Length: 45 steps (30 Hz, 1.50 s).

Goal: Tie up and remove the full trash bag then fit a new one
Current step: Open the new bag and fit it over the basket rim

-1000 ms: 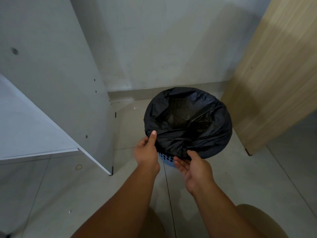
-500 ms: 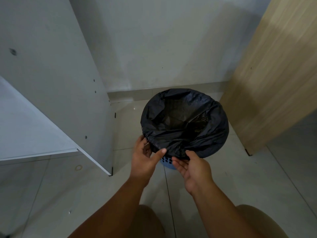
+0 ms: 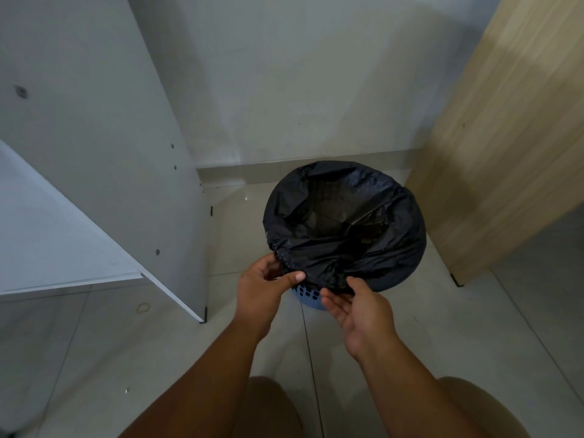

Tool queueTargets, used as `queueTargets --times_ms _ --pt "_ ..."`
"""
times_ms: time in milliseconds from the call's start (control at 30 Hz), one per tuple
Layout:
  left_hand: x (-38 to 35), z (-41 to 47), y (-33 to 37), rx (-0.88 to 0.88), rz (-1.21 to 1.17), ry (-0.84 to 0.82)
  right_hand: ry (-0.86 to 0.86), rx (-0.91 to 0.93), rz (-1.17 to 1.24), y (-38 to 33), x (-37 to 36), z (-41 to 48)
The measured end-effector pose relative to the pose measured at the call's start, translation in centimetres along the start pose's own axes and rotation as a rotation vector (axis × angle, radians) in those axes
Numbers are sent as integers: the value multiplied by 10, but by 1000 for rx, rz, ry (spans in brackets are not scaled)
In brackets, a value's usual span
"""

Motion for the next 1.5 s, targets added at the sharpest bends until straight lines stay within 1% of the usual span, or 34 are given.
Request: queueTargets --times_ms 100,200,367,433,667,867,967,1100,1200,1333,1400,1500 --pt "0 5 0 64 -83 0 -10 2 -6 1 -1 -1" --pt "-6 2 -6 120 -216 8 -4 7 -5 1 -1 -1" --pt "-12 -14 -18 105 -270 238 -5 15 12 1 -5 -1" --pt "-16 -18 -16 99 -264 268 -1 20 12 1 -6 -1" --pt "-21 -21 -17 13 -48 251 10 18 10 3 -6 -1" --pt "-27 -17 -19 38 46 202 9 12 -3 2 -6 0" --pt "-29 -16 -15 77 -24 160 3 8 -12 2 -5 1" --pt "-24 -16 -11 61 -61 161 10 16 -30 -1 -2 1" --pt "-22 -19 -12 80 -73 157 13 17 -49 -3 0 1" --pt "-22 -19 -13 133 -36 104 5 19 -52 -4 0 0" --pt "-19 -18 -13 126 -56 122 1 23 -54 -4 0 0" --pt "-11 -15 -13 138 -127 241 -2 19 -54 -3 0 1"
Point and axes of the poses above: each hand's wrist, its own z-axis towards the middle knuckle, its own x-axis out of the back of the hand, y = z × x, the point moved 7 cm from there along z, towards the middle knuckle, and after that the axes turned 6 degrees about y, right-handed, at the moved point
